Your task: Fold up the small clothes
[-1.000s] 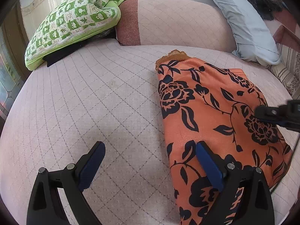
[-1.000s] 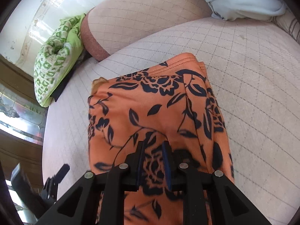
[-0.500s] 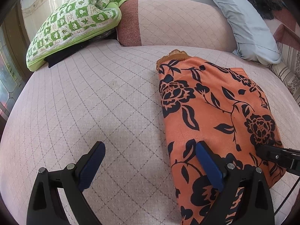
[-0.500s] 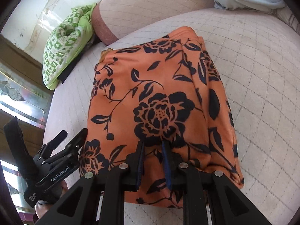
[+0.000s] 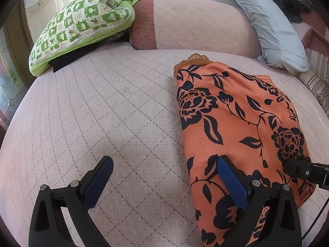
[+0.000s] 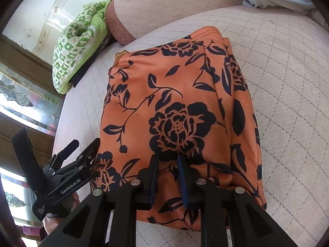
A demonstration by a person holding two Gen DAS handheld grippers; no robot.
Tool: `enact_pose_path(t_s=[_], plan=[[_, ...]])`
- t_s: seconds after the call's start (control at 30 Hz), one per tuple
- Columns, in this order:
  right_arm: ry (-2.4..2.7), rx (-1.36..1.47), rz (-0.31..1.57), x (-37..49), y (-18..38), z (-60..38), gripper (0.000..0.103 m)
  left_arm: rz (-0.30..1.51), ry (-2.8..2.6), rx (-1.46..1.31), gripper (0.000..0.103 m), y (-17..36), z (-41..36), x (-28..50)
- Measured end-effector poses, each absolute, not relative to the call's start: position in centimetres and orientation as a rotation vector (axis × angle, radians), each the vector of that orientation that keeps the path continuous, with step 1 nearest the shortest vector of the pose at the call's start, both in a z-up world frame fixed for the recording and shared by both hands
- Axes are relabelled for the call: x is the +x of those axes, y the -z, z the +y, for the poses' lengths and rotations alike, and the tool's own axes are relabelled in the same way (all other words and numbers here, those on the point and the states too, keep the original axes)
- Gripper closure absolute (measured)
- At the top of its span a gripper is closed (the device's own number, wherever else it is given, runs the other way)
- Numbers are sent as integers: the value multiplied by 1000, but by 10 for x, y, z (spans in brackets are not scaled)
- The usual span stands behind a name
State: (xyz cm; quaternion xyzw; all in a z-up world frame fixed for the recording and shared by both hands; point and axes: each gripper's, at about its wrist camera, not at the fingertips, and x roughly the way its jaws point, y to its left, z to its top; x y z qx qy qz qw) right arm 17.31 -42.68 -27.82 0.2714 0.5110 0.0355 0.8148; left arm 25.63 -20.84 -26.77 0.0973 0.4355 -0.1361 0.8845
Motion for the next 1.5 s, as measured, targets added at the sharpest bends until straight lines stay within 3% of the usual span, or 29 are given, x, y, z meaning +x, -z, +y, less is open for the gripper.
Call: enact_pose_path(t_s=[0.27,0.4,0.63,0.67,0.7,0.73,0.77,0.9,1.03,1.33,1.5], plan=[[-56,478,1097,174,276,-414,80,918,284,196,0,271,-207,259],[-129,555,1093,171,266,-428,81,949,309,183,0,265,-202,267],[-143,612,884,150,232,-457,79,882,330,106,0,246,-189,268],[-140,623,864,148,229,-460,75,869,338,102,0,244,-189,267],[-136,622,852,147,227,-461,62,857,359,103,0,243,-190,265],[-125,613,846,147,225,-460,35,841,370,110,0,241,-192,262],[-111,601,828,146,223,-459,29,834,385,120,0,240,-194,260],[-91,589,852,156,233,-453,32,912,400,248,0,263,-217,256],[-17,574,1015,176,273,-456,50,950,404,209,0,271,-217,260],[-44,709,838,193,233,-482,51,840,340,149,0,246,-202,261],[-10,775,979,222,269,-479,53,945,285,285,0,274,-218,277]])
